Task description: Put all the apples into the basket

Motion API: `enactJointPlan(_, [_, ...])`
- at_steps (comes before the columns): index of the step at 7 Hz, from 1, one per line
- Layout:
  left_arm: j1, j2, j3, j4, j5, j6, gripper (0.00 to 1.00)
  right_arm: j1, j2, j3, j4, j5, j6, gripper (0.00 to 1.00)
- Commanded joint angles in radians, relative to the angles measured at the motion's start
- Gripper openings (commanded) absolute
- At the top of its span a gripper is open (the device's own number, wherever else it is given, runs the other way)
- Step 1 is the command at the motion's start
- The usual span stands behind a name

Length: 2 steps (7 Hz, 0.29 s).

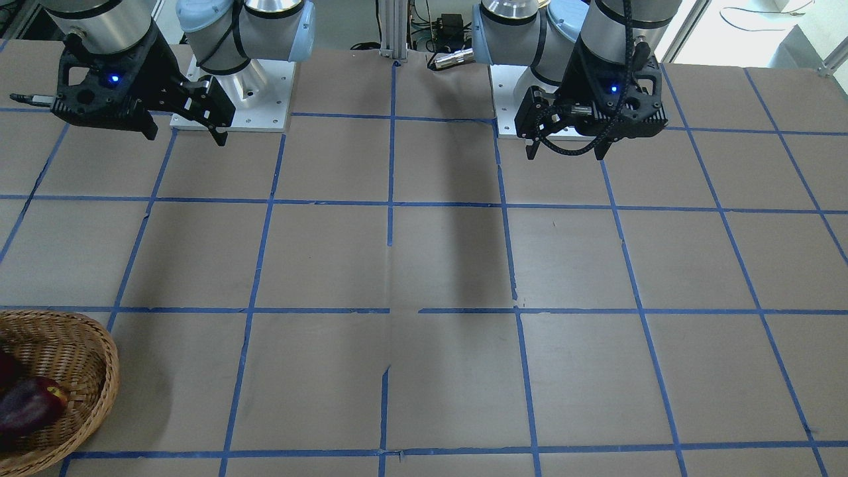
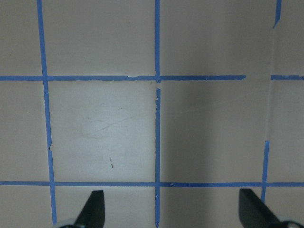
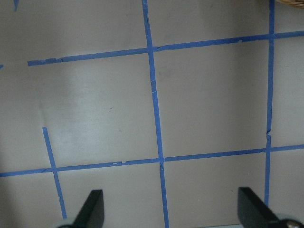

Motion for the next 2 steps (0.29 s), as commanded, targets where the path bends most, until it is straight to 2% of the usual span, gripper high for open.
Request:
enactJointPlan(1, [-0.002, 0.001, 0.000, 0.000, 0.000, 0.000, 1.00, -0.005, -0.011, 0.000, 0.006, 0.002, -0.005, 1.00])
enactJointPlan(2, [-0.002, -0.001, -0.002, 0.001, 0.000, 0.000, 1.00, -0.005, -0.011, 0.005, 0.007, -0.003, -0.014, 1.00])
